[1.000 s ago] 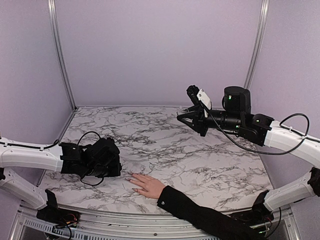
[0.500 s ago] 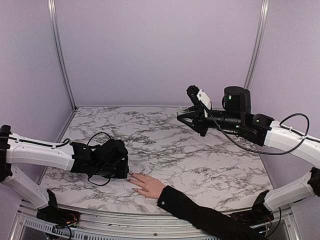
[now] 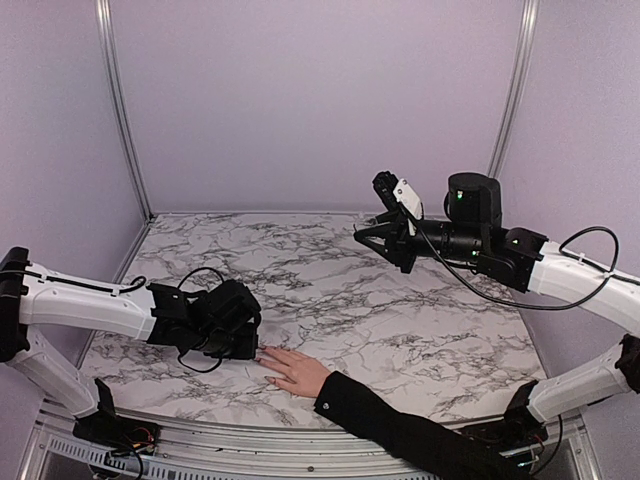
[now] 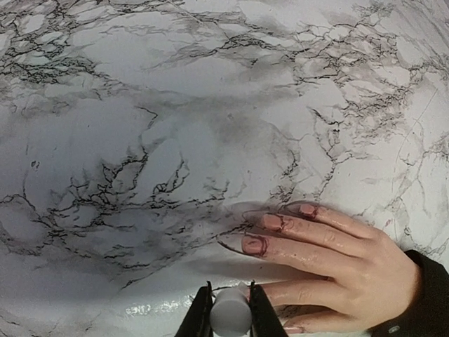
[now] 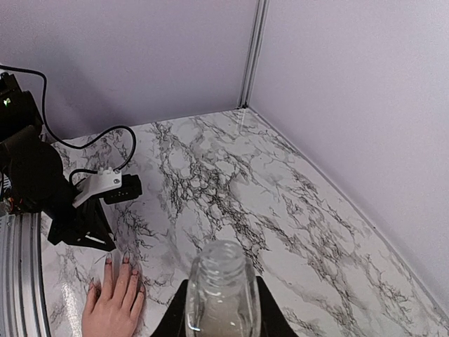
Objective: Paint the nails
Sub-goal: Paint the nail polish on the nail.
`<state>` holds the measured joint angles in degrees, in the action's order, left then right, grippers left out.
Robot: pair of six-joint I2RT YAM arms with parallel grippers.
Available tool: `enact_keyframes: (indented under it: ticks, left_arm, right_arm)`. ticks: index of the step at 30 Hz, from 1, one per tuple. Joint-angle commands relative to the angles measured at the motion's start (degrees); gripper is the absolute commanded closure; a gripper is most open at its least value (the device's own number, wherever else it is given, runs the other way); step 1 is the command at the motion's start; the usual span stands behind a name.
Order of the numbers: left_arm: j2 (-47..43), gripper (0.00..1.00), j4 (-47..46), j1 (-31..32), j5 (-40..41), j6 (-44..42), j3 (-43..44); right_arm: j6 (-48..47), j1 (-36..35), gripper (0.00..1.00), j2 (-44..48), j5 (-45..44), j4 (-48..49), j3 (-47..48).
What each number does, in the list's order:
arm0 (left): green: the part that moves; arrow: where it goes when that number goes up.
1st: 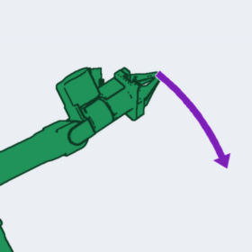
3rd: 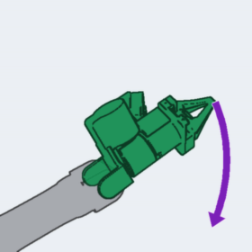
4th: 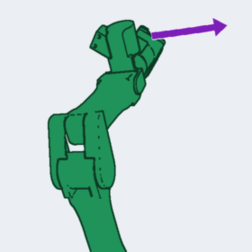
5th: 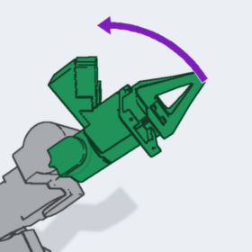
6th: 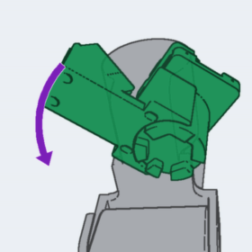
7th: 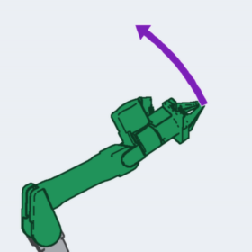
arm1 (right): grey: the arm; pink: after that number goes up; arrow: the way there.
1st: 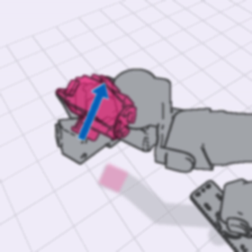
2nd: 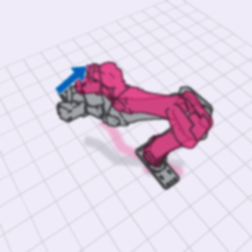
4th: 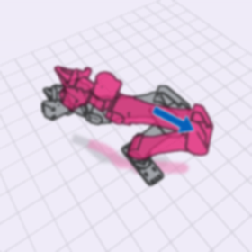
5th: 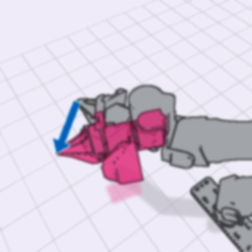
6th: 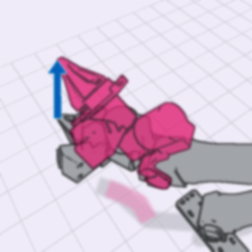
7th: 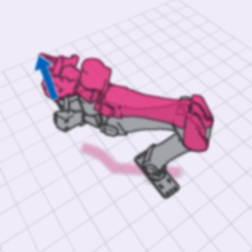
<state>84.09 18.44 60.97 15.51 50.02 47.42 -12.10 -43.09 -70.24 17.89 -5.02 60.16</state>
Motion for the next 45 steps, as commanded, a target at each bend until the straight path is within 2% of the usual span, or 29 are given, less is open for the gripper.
enact_keyframes:
  ticks: [1, 18, 26, 36, 45]
  left_arm:
    - [-0.8, 1.00, 3.0, 0.3, 1.2, 1.4, 0.3]
    - [-1.9, 1.00, 4.9, 0.1, 3.1, 3.8, -0.3]
    - [-7.2, 1.00, -1.0, 0.6, 3.0, 1.2, -2.3]
    - [-0.3, 1.00, -1.2, 0.6, -0.7, -2.2, 1.6]
    - [1.2, 1.00, 1.2, -0.3, -0.3, -0.4, 1.6]
  right_arm:
    - [-0.2, 0.4, 1.00, 0.5, -0.2, -0.1, 1.7]
    - [-0.2, 0.4, 1.00, 0.5, -0.2, -0.1, 1.6]
    - [-0.3, 0.4, 1.00, 0.7, -0.2, 0.0, 1.5]
    - [-0.4, 0.3, 1.00, 0.5, -0.3, 0.2, 1.3]
    - [-0.6, 0.3, 1.00, 0.8, -0.6, 0.1, 0.8]
